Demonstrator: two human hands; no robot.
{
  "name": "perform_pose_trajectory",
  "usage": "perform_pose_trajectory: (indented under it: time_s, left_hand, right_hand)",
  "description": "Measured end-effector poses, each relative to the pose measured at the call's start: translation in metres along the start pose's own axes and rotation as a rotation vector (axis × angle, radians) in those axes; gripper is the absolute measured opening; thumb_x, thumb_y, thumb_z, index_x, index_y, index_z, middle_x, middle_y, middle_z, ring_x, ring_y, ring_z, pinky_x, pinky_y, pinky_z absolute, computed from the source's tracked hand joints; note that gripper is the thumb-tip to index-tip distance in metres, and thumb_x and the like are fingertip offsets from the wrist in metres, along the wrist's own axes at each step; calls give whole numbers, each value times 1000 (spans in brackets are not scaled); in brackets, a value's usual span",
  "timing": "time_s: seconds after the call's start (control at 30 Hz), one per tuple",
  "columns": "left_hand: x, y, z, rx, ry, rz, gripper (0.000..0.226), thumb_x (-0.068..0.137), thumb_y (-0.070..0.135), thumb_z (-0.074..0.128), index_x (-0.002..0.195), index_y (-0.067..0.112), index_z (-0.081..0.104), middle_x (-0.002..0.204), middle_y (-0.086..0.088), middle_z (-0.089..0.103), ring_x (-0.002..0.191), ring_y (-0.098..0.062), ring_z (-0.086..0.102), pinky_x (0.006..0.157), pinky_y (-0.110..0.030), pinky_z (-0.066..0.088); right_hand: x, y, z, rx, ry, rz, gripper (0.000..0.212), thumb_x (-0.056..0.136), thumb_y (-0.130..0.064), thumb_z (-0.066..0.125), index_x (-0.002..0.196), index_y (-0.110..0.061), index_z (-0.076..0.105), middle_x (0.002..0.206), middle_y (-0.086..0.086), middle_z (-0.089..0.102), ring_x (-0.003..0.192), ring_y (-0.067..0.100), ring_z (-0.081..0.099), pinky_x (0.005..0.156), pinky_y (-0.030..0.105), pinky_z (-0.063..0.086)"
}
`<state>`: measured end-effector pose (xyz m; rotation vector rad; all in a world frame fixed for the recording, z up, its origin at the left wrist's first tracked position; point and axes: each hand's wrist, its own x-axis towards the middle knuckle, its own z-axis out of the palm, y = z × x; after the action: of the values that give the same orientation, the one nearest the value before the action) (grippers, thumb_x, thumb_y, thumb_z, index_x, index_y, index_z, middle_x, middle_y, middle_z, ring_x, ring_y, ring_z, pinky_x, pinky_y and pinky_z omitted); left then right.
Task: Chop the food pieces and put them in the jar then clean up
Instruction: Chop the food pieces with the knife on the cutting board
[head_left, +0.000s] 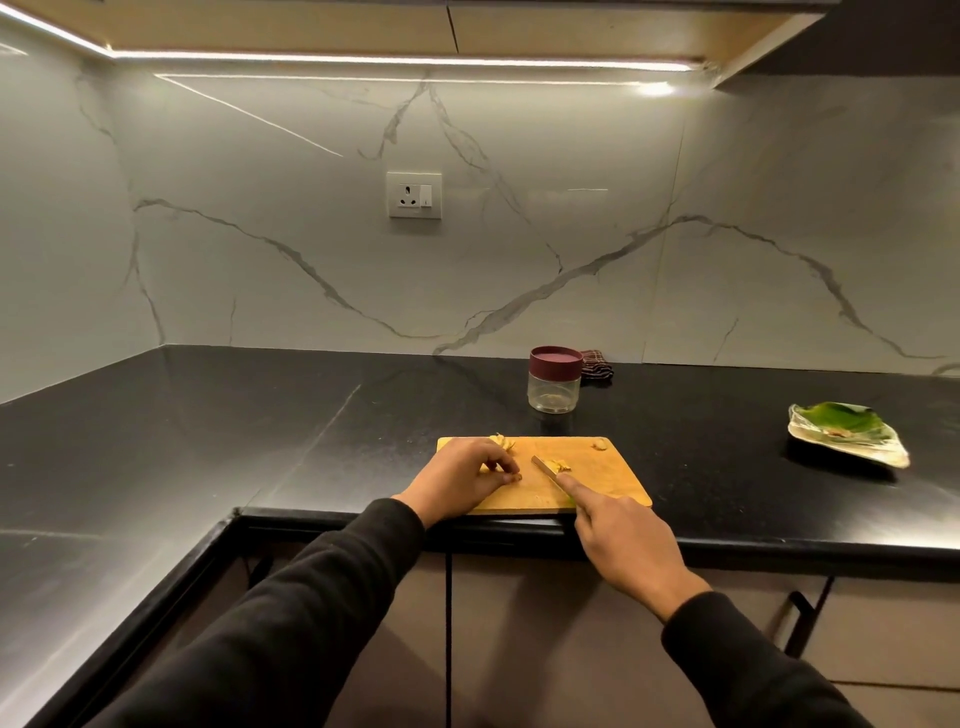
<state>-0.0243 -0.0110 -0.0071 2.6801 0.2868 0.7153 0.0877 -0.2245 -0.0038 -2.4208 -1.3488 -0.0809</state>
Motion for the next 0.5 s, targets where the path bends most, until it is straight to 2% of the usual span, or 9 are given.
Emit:
perform_pose_trajectory:
  time_s: [0.07,0.13,0.27,0.37,0.5]
  left_hand:
    - [2,3,0,14,-2,4,23,93,28,70,115,22,73,111,7,70,96,-2,60,84,-9,48]
    - [6,8,0,29,-11,4,26,92,31,70,116,21,72,106,6,69,93,-5,62,85,-18,54]
    - [7,12,4,70,2,-24,22,91,34,72,108,20,74,102,4,69,89,-8,62,84,-28,57]
    - [6,12,8,69,48,-61,24,88,37,74,104,19,73,101,3,68,88,-9,62,82,-28,57]
    - [4,12,8,18,59,-87,30,85,38,76,107,19,69,98,5,66,87,-10,61,79,-23,56]
  right_hand:
    - [0,-1,0,1,2,2,51,108,-36,31,157,-45,17,86,-7,58,74,7,56,72,30,54]
    - [-1,-1,0,-3,8,3,52,108,-37,31,157,-45,17,85,-8,57,74,7,55,72,30,55]
    - [-2,-2,1,1,10,7,52,108,-36,32,157,-45,17,85,-8,57,73,7,54,68,29,51]
    - [-2,-2,1,4,5,10,53,108,-36,33,158,-44,17,85,-8,56,71,7,52,62,25,44]
    - [0,-4,-2,25,-44,9,55,108,-36,33,159,-41,14,84,-10,52,73,6,53,65,25,46]
